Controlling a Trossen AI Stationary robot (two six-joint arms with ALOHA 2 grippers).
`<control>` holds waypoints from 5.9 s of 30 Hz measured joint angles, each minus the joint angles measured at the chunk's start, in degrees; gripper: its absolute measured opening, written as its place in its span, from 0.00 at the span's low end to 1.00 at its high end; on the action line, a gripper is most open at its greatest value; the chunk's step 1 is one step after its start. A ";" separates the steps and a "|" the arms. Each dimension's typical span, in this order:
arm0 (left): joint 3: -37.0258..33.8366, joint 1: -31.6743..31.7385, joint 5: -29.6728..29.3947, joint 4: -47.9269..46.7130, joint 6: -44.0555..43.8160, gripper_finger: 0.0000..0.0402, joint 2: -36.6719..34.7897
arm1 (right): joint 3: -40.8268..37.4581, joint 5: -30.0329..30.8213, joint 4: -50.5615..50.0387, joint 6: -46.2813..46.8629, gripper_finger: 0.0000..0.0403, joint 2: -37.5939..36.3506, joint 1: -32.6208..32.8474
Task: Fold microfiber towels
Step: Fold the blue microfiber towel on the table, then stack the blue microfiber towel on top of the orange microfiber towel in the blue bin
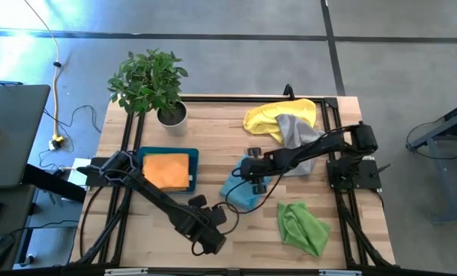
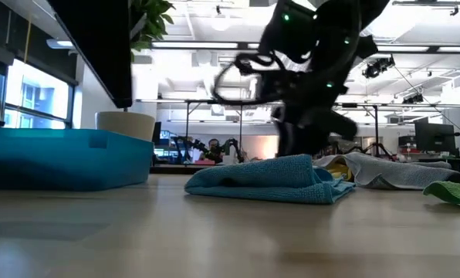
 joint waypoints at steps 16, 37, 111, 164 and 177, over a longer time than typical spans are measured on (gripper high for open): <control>0.00 -0.09 -1.72 -2.63 -0.50 0.31 0.00 | 0.06 2.60 -21.59 6.48 0.34 -11.73 2.93; 0.00 -0.63 0.94 -2.99 -4.96 0.31 -0.02 | 0.06 -13.37 1.40 -24.38 0.34 -0.46 -0.22; 0.02 10.17 -0.02 6.56 8.73 0.34 -3.54 | -48.53 -5.44 26.89 7.09 0.34 -67.20 -4.44; -0.55 11.68 -18.80 8.87 -57.78 0.66 7.35 | -49.77 -4.81 20.22 11.61 0.34 -67.19 -4.48; -0.51 14.88 -14.27 9.78 -61.09 0.66 10.12 | -49.77 -4.79 18.88 11.59 0.34 -66.96 -4.48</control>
